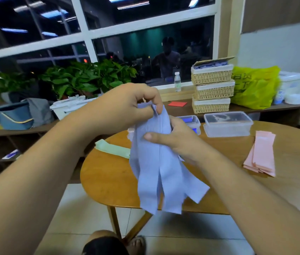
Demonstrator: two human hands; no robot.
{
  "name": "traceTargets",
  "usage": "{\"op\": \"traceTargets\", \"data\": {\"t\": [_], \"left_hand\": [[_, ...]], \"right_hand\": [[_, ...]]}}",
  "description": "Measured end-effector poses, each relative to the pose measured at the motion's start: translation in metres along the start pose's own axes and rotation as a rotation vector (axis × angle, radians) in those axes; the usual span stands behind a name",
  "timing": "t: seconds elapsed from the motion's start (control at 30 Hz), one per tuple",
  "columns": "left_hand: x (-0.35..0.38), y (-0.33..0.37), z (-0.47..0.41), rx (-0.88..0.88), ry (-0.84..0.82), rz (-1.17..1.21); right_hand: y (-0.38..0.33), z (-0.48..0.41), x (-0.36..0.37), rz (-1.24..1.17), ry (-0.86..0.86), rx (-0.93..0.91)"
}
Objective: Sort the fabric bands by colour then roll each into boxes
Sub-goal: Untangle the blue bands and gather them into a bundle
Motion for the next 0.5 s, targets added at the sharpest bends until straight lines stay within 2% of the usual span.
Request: {"op": "traceTargets", "data": {"t": [0.27,0.37,0.5], "left_hand": [[-0.011,-0.031,0.005,-0.004,0.099,0.235],[-0.014,-0.064,0.003,-0.083,0.167,0.252],[-0.023,-0.115,0.007,-0.217,0.236,0.272]], "right_hand": [[0.053,0.010,0.028,0.011,-0.042,0.135],[0.093,0.014,0.042,-0.063,-0.035,0.203],[0.149,0.019,0.070,-0.207,-0.113,0.306]]}}
Point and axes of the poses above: each hand's wrist, its own z-axis away from the middle knuckle, its own x-axis out of the palm, y = z × x, the point moved 10 cm from there along -z, towards the middle knuckle, and after that the axes turned 12 degrees about -x, right-handed, at the moved point
